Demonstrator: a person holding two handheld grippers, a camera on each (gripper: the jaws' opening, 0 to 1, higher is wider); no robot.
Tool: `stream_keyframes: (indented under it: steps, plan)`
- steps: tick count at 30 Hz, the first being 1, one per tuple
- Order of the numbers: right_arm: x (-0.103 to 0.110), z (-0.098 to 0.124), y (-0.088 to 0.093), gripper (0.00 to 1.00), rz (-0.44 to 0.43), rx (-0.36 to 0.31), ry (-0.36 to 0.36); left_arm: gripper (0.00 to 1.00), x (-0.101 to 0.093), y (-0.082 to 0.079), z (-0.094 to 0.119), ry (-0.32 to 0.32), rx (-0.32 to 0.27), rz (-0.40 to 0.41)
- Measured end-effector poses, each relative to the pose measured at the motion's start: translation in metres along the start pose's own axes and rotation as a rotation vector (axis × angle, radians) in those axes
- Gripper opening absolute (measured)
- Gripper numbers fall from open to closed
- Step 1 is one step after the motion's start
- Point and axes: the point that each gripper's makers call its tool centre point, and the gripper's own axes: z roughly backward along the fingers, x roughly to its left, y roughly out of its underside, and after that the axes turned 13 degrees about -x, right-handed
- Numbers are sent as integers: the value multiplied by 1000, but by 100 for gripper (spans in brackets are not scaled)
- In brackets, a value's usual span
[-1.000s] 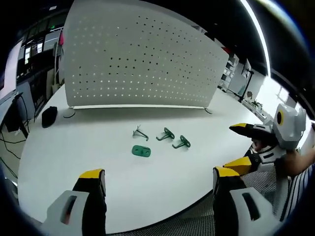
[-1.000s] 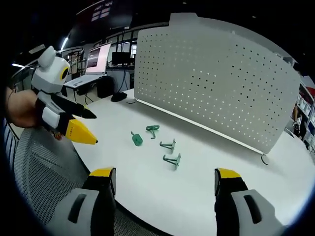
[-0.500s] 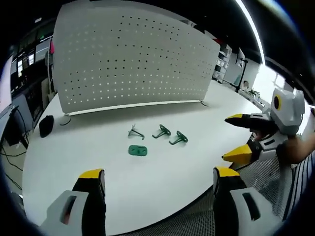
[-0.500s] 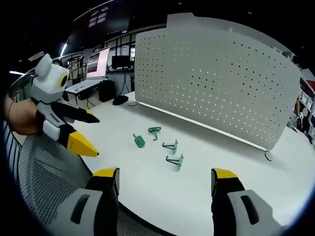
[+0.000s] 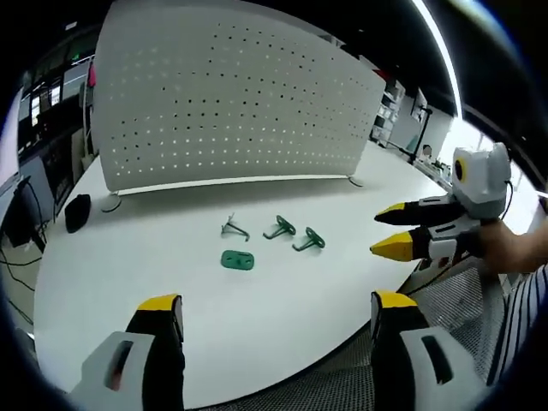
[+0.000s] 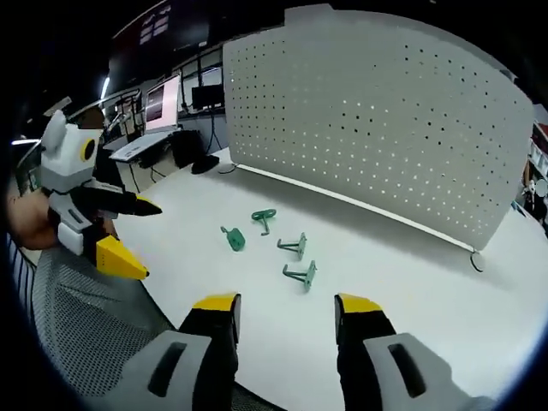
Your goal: Insert the hook assembly into the mounting plate slot until the hook locks in place.
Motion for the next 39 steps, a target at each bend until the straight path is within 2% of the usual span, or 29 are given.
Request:
stream_keyframes:
  steps: [18, 24, 27, 30, 39]
  plan:
    - [-12, -63, 34, 23, 16, 170, -36, 92, 3, -2, 0, -7, -12, 29]
    - [-21, -75, 37, 20, 11, 203, -25, 92, 5, -3, -1, -13, -14, 31]
    - [-19, -78, 37, 16, 0, 221, -37, 92, 6, -4, -1, -16, -15, 35]
    - [-18, -81, 39, 15, 28, 240, -44, 92, 7, -4, -1, -19, -17, 36]
    - [-21, -87, 45, 11, 40, 272, -45, 92, 9, -6, -1, -27, -26, 43]
